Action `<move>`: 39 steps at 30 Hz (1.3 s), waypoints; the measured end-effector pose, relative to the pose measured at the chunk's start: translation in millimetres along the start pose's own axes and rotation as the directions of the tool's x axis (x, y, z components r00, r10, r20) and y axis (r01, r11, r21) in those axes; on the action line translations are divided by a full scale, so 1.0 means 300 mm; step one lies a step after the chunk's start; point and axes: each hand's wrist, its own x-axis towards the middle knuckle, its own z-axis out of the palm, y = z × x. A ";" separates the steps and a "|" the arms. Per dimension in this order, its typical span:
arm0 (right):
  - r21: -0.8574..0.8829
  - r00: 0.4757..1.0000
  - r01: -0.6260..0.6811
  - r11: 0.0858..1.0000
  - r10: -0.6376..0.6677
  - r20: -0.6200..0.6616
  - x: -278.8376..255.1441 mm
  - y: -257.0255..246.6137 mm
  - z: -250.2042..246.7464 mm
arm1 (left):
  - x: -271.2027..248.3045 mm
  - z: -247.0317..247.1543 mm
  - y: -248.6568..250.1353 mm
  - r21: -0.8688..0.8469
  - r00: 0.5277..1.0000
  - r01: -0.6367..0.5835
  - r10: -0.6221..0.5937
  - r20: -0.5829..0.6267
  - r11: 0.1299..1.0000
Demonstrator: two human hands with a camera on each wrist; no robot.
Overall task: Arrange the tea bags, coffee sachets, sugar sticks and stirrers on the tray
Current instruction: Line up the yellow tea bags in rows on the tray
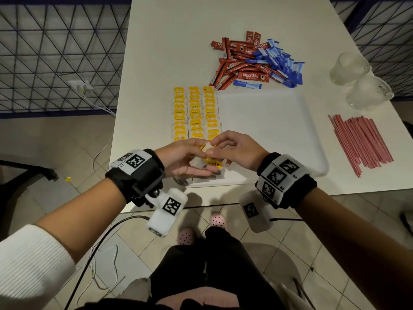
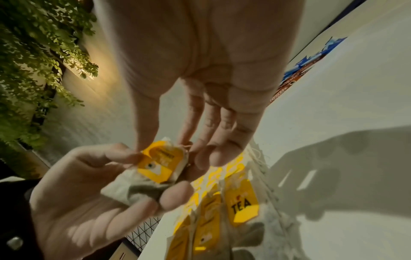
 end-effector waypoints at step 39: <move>-0.041 0.998 -0.002 0.999 0.004 0.063 -0.058 -0.036 -0.139 | 0.015 -0.023 0.009 0.698 0.967 -0.177 0.254 -0.007 0.694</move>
